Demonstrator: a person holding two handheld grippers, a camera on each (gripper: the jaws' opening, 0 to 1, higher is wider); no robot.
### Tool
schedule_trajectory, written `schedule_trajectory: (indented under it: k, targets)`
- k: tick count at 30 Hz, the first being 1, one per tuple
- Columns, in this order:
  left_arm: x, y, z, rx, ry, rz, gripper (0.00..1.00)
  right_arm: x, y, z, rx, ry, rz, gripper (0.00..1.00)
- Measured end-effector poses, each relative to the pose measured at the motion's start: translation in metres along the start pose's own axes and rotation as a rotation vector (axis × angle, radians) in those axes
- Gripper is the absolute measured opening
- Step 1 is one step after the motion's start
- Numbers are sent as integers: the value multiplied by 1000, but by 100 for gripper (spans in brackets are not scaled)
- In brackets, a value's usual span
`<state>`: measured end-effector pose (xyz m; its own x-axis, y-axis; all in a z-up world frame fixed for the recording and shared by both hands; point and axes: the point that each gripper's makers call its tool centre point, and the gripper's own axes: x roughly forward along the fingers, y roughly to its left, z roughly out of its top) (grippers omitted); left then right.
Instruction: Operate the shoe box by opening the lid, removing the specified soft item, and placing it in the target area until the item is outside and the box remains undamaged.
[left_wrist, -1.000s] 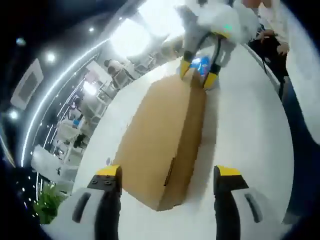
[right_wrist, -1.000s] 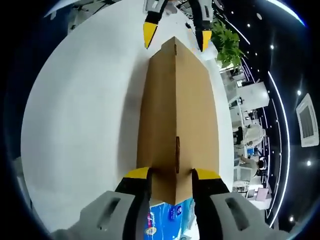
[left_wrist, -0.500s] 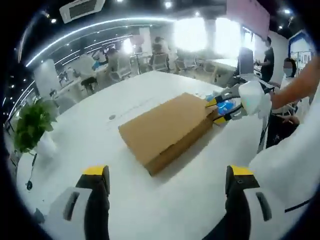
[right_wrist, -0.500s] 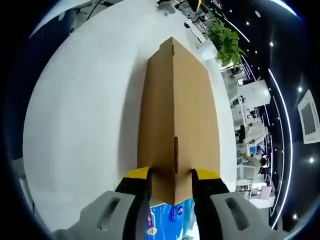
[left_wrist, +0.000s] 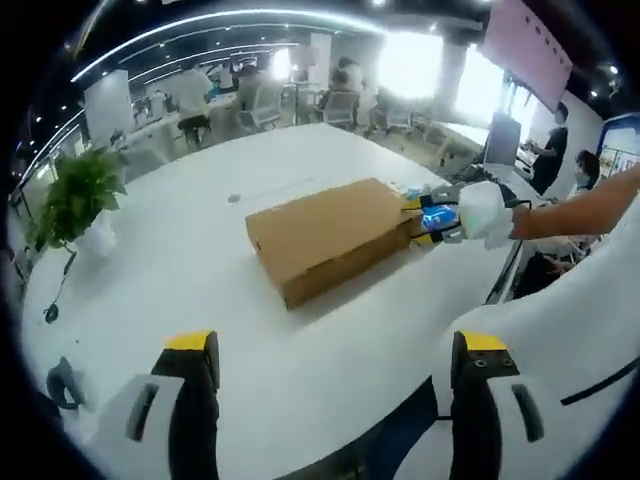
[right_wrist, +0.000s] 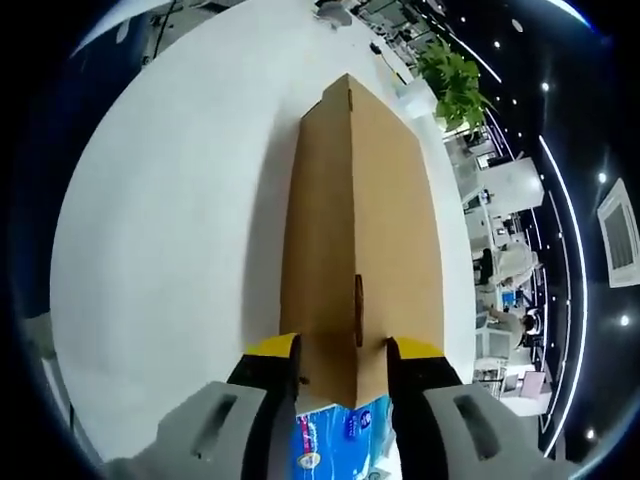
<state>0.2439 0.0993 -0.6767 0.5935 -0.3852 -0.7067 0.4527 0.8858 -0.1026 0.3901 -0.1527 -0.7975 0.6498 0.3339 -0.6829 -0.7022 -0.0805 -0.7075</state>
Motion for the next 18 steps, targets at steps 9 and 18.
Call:
schedule_trajectory:
  k: [9, 18]
  targets:
    - [1, 0, 4, -7, -16, -7, 99, -2, 1, 1, 51, -5, 28, 36]
    - [1, 0, -1, -28, -10, -19, 99, -51, -21, 0, 492, -13, 14, 88]
